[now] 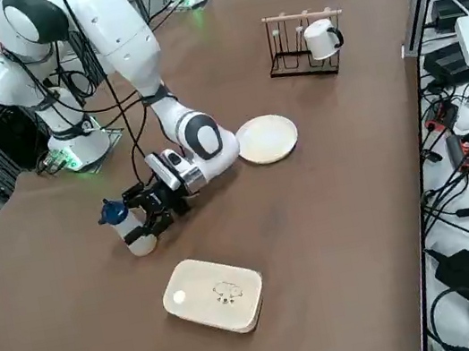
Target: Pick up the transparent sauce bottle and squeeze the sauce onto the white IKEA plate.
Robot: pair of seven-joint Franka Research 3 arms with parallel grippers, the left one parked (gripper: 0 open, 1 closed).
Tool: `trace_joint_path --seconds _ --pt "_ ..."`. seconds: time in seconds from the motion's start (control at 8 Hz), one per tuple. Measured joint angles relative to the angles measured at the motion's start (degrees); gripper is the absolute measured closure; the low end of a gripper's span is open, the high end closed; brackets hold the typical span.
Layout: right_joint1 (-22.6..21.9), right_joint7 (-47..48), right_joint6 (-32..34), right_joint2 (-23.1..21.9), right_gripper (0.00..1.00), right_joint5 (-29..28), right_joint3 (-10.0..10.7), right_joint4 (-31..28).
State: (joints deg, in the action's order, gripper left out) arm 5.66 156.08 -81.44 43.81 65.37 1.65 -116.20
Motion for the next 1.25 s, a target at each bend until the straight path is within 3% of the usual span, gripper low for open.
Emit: trace_joint_path --seconds 0.12,0.5,0.88,1.25 --pt "-0.04 0.13 -0.03 -0.13 0.41 0.49 -0.05 0.03" --pt "-1.22 -1.18 -0.21 -2.35 0.55 1.19 -1.05 1.78" --pt "-6.71 -12.61 0.18 -7.81 0.59 -5.2 -1.67 11.16" --pt "-13.87 -28.65 3.38 -9.09 0.59 -14.17 -1.89 22.53"
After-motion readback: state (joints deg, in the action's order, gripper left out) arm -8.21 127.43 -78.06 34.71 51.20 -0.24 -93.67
